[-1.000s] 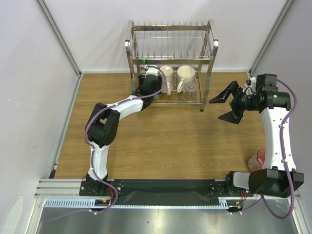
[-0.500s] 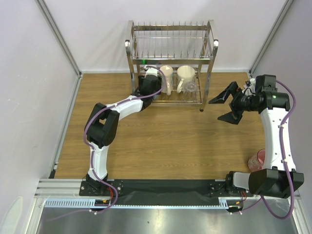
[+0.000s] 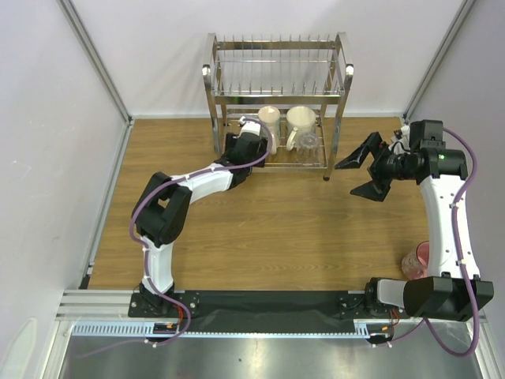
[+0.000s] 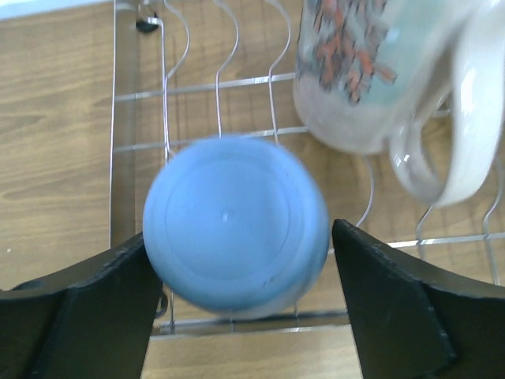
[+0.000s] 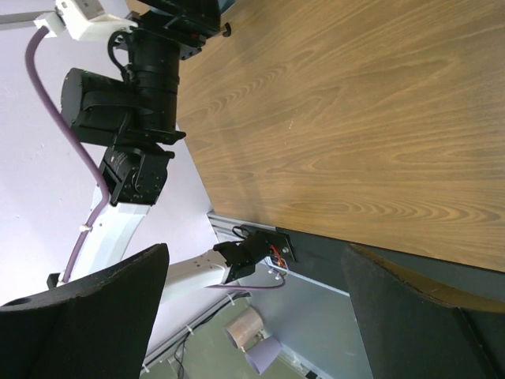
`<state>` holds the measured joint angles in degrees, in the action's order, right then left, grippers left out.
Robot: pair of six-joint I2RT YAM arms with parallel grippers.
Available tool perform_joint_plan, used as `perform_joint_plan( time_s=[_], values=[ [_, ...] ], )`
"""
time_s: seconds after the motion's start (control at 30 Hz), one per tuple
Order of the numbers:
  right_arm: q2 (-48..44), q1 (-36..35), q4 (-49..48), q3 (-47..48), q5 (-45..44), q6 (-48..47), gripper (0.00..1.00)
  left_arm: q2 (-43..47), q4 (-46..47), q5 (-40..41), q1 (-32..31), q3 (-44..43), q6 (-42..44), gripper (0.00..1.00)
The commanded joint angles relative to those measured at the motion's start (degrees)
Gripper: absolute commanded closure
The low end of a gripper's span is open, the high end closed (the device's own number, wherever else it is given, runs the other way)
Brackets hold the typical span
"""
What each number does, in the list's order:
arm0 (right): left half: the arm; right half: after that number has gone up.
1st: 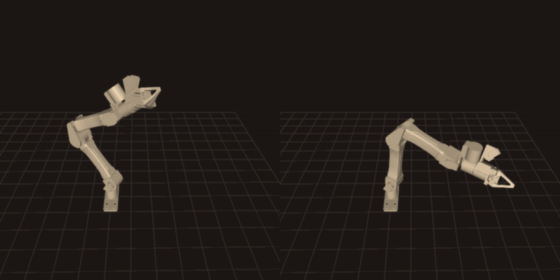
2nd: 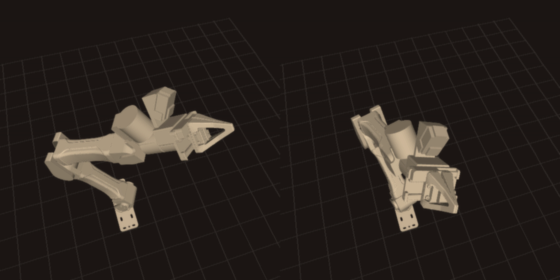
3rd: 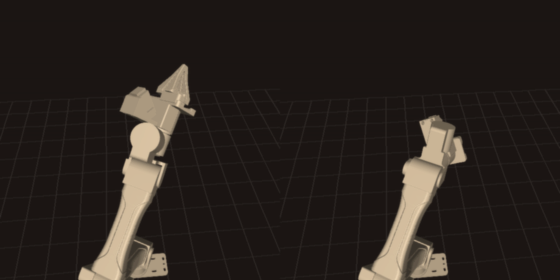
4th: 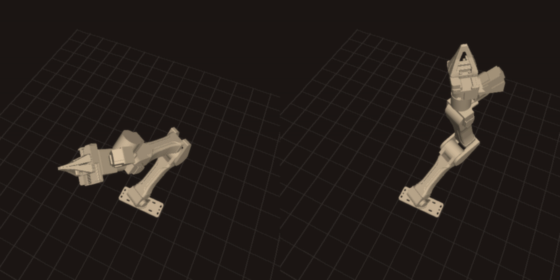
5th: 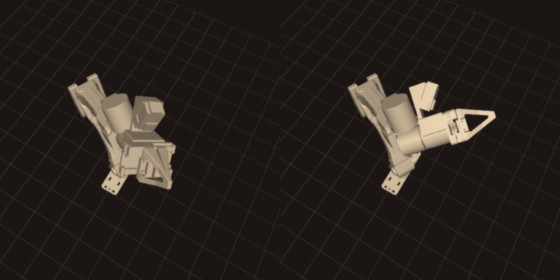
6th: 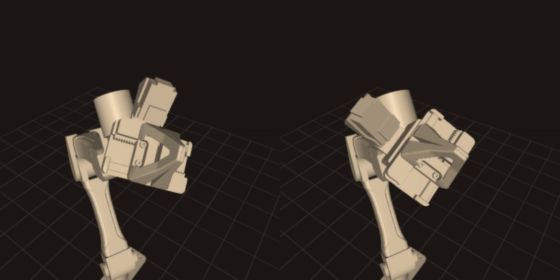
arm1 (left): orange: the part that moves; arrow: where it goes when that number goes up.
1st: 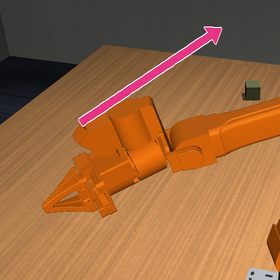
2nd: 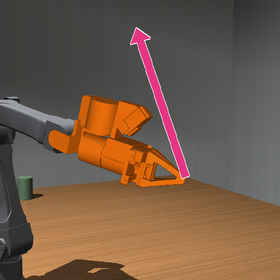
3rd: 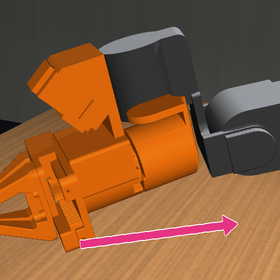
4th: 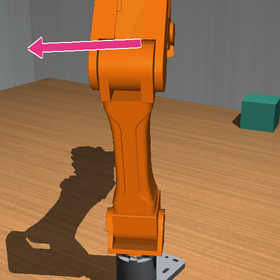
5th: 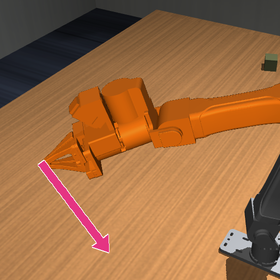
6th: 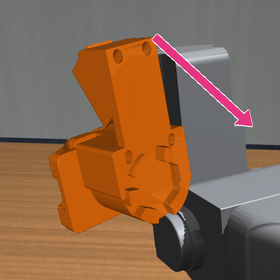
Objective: Load the cups into the dish rack
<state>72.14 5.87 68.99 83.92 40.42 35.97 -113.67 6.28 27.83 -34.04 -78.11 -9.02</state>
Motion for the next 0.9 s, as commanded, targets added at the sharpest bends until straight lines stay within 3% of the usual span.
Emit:
perform_joint_plan(
  time_s=[0.0, 0.87],
  values=[
    [-0.86, -0.59, 0.53, 2.39, -0.61, 0.16, 0.02, 4.33, 0.05, 0.03, 0.12, 1.29, -0.48, 0.11],
    [-0.42, -1.74, 0.44, 5.73, -0.87, -0.72, 0.01, 10.48, -5.40, -4.54, 0.03, 2.78, -6.10, 0.04]
  ],
)
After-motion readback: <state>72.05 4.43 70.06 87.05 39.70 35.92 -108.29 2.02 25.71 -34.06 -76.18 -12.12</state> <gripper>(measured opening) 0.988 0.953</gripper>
